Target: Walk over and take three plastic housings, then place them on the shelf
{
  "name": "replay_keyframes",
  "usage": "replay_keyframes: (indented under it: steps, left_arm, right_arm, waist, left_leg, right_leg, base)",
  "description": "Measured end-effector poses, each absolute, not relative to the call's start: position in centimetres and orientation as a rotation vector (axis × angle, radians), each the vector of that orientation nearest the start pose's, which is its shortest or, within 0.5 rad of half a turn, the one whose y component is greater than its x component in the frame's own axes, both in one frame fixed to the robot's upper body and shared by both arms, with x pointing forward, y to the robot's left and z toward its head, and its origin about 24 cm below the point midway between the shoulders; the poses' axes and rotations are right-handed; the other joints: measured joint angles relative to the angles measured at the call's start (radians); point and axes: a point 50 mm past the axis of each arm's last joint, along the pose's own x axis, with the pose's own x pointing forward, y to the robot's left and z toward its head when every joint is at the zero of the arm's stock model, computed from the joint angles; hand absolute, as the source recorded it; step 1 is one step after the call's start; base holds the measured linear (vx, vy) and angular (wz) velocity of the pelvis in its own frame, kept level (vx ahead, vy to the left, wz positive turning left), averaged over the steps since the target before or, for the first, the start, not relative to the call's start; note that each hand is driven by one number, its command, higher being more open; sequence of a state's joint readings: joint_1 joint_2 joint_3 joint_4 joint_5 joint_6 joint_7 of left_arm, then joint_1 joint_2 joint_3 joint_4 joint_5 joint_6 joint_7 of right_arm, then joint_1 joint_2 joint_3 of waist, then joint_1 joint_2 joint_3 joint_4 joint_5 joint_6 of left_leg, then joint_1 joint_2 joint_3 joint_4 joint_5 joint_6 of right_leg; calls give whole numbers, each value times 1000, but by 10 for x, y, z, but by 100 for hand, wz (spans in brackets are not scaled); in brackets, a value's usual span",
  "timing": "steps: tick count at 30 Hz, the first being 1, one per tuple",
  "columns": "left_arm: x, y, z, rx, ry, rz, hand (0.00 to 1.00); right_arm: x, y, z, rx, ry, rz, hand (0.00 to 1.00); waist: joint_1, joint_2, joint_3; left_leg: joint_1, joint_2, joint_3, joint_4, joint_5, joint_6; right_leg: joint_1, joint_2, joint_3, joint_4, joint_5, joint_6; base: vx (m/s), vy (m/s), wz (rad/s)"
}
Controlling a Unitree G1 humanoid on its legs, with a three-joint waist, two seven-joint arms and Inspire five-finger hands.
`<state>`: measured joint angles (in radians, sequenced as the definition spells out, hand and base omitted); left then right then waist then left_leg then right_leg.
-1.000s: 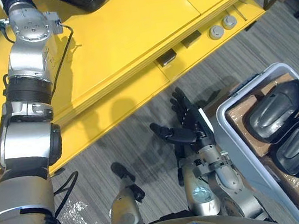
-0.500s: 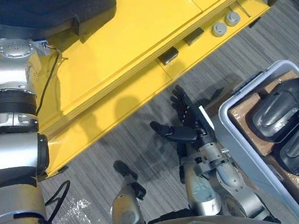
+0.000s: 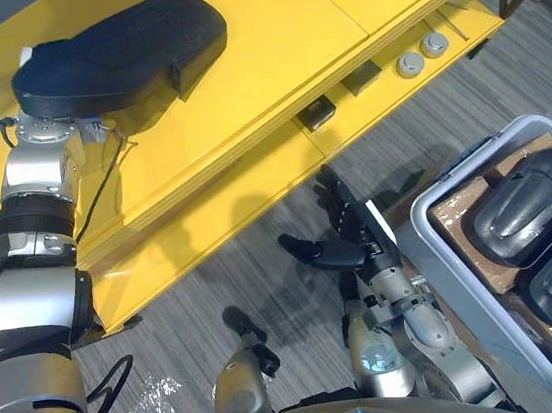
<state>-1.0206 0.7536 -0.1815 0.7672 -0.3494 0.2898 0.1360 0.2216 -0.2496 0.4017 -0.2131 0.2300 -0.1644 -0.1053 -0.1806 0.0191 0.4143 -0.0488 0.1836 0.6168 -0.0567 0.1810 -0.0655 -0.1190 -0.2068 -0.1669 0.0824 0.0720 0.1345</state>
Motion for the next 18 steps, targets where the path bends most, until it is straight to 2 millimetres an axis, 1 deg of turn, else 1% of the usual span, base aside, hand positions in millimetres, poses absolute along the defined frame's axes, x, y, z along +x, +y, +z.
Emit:
replay_keyframes:
  steps: [4, 7, 9, 10, 15, 18]
  left_arm:
    - [384, 297, 229, 370, 31, 351, 100]
    - [383, 302, 226, 465, 74, 368, 100]
    - [383, 304, 225, 509, 95, 364, 100]
    - [383, 305, 224, 566, 114, 361, 100]
    - [381, 310, 220, 671, 169, 351, 100]
    - [380, 315, 219, 737, 198, 357, 100]
  right_arm:
    - [193, -110, 43, 71, -57, 281, 100]
    - [192, -111, 42, 60, -51, 301, 100]
    - [191, -111, 41, 59, -45, 307, 100]
    - [189, -111, 40, 60, -38, 319, 100]
    - [185, -112, 36, 57, -13, 319, 100]
    - [185, -112, 35, 53, -10, 323, 100]
  waist:
    - [2, 13, -14]
    - [2, 15, -34]
    - [2, 15, -35]
    - [2, 15, -36]
    - [-3, 29, -62]
    - [-3, 40, -69]
  left_leg:
    - [3, -1, 0, -3, 1, 1]
    - [4, -1, 0, -4, 2, 1]
    - [11, -1, -1, -4, 2, 1]
    - [23, -2, 0, -12, 3, 1]
    - [24, -5, -1, -24, 8, 1]
    - [24, -4, -2, -24, 11, 2]
  right_leg:
    - [3, 0, 0, 0, 1, 2]
    - [3, 0, -1, 1, 1, 2]
    - [11, 0, -3, 0, 1, 2]
    - [19, 0, -4, 0, 1, 2]
    - [18, 0, -7, 0, 0, 1]
    - [18, 1, -9, 2, -1, 1]
  base:
    - [0, 0, 0]
    - [0, 0, 0]
    - [0, 0, 0]
    - [0, 0, 0]
    - [0, 0, 0]
    - [0, 0, 0]
